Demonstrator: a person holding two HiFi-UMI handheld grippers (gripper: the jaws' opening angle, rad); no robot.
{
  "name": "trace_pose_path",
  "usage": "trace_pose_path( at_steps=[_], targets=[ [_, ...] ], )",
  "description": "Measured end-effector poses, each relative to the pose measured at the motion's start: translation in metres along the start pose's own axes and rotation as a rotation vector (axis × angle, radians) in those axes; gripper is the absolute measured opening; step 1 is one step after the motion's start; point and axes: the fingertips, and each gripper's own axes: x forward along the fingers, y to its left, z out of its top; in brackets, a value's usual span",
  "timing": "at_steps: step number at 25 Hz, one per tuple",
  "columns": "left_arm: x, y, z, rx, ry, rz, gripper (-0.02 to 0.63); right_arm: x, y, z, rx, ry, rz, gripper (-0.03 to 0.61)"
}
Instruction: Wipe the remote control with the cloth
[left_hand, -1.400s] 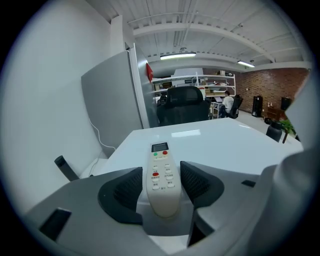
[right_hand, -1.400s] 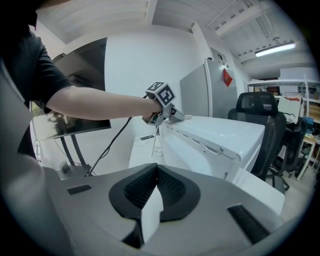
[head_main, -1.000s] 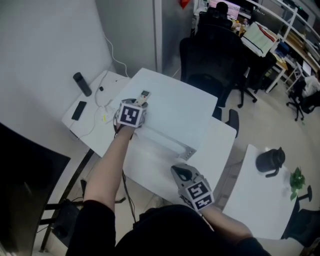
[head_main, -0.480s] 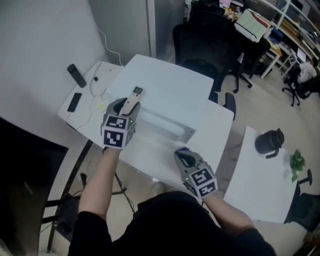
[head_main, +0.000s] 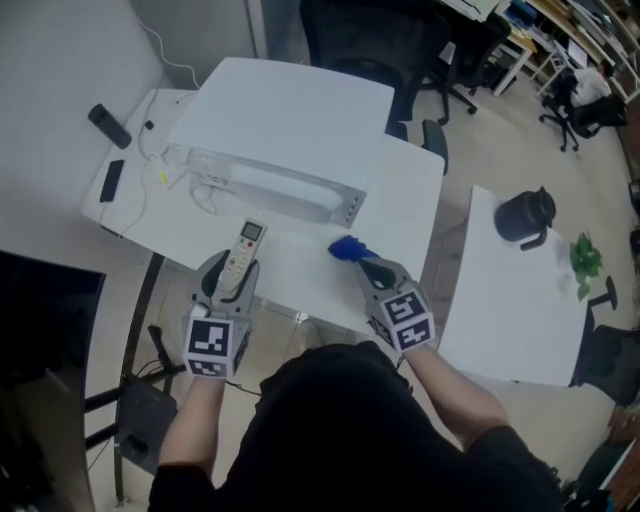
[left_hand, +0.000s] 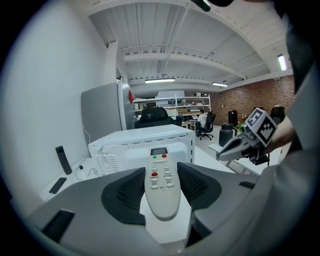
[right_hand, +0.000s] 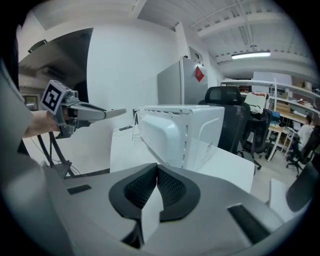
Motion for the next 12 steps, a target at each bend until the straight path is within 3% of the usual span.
trace_pose_path(
  at_steps=[4,8,12],
  targets=[
    [-0.012,-0.041,-0.024,-0.007,0.029,-0.014,0.199,0.005,-0.018,-0.031,-0.041,0.069,-0.012,0.036],
    [-0.015,-0.081,-0.036,-0.026,0.081,0.013,0.199,0.031,-0.033,-0.067,-0.126,0.177,0.017,0.188],
    [-0.012,-0.117,-0.043,0.002,0.119,0.024,0.200,0.070,-0.048,-0.103,-0.216,0.300,0.056,0.225]
  ],
)
